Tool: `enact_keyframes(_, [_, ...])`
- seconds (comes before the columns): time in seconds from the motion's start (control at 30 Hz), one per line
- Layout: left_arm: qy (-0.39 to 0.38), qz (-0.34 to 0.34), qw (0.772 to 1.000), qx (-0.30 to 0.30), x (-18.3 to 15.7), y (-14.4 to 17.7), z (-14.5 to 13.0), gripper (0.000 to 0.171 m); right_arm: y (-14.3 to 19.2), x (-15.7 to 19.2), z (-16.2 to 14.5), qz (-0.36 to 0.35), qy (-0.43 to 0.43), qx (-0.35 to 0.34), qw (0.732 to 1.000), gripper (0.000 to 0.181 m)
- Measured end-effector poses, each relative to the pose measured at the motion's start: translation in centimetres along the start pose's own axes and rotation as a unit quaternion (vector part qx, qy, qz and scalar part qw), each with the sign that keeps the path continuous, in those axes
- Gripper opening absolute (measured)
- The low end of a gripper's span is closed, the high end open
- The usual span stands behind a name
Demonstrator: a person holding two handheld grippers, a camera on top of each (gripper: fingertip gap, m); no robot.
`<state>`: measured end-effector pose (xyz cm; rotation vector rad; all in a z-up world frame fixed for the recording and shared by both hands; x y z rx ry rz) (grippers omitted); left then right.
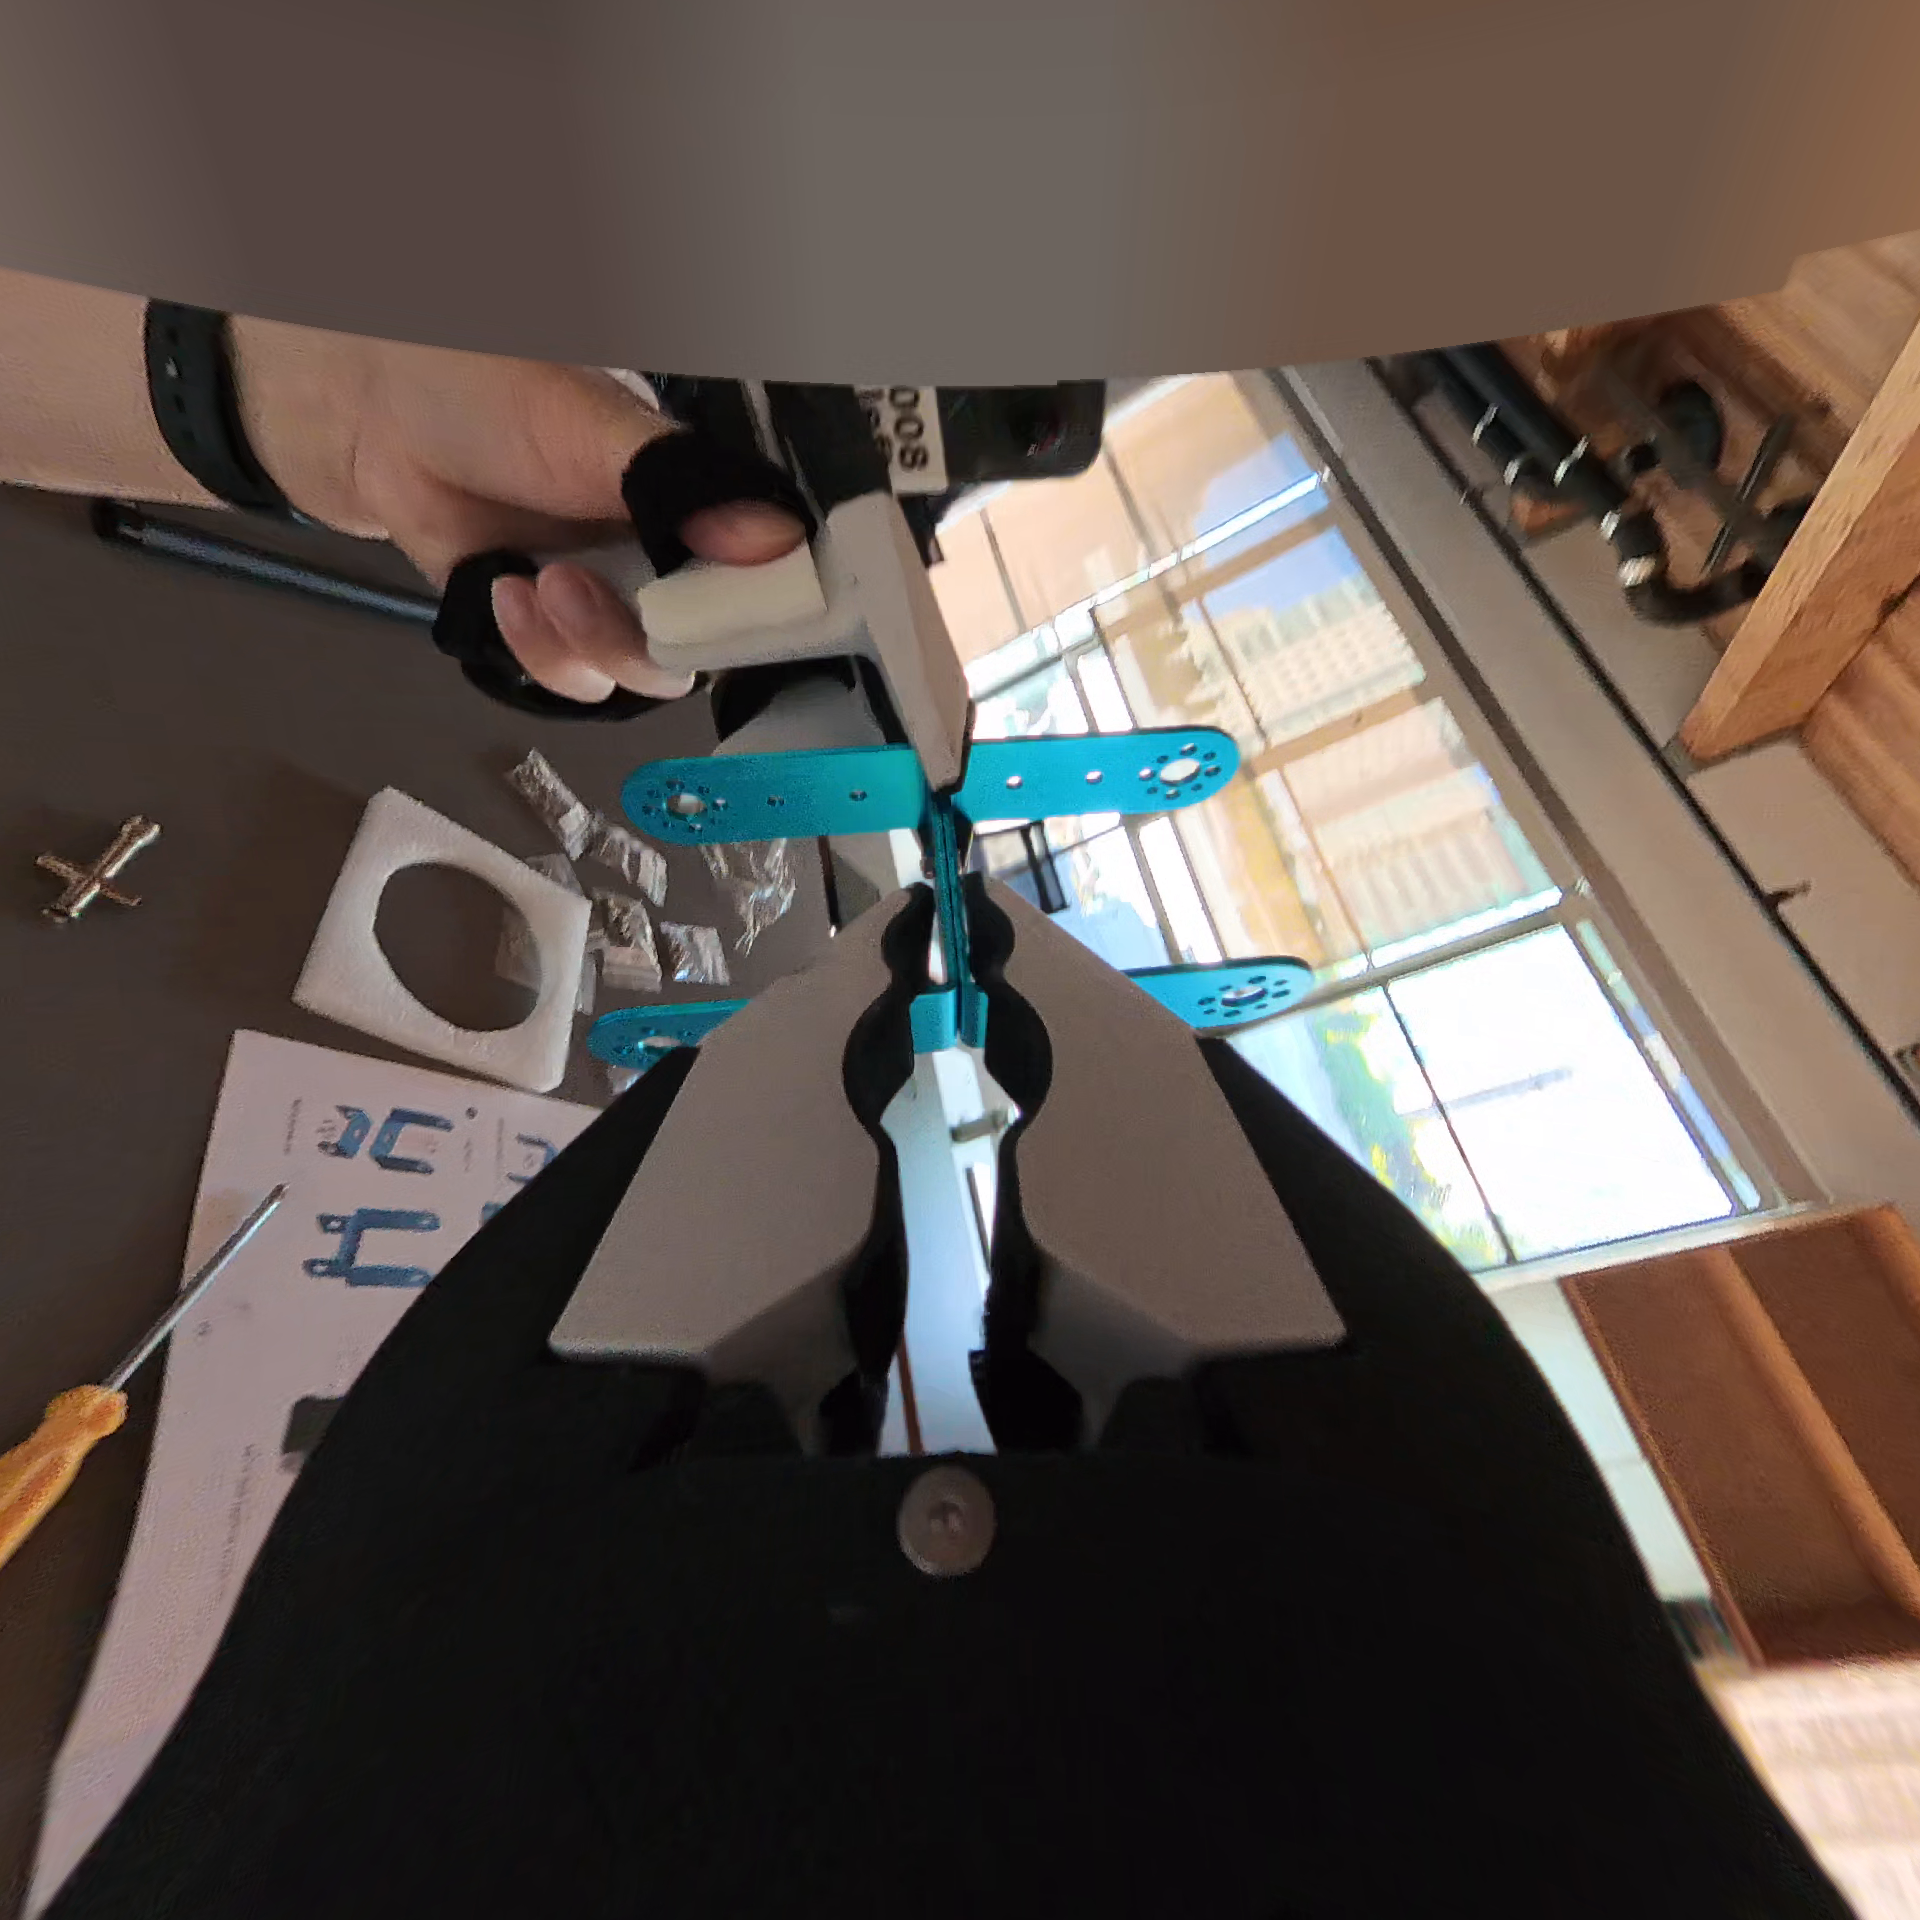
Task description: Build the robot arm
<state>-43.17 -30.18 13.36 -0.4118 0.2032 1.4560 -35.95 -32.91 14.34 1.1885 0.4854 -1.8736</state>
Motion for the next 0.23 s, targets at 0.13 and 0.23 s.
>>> enact_keyframes(0.13, [-0.003, -0.005, 0.999, -0.041, 0.7, -0.2, 1.3, 0.025, 1.5, -2.8, -0.2, -0.068, 0.037, -0.096, 0.992, 0.026])
enact_keyframes(0.23, [-0.032, 0.014, 0.998, -0.058, 1.0, -0.1, 2.3, 0.025, 1.5, -3.9, -1.4, -0.059, -0.020, -0.127, 0.990, 0.032])
Point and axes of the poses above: each gripper's, where its closed fingertips meet, y back along the fingers, z out of its top, x = y × z across the jaws, the point moved 4 cm from there along y, back along the fingers, and after that the axes turned 3 degrees about z, right-handed, at the moved point
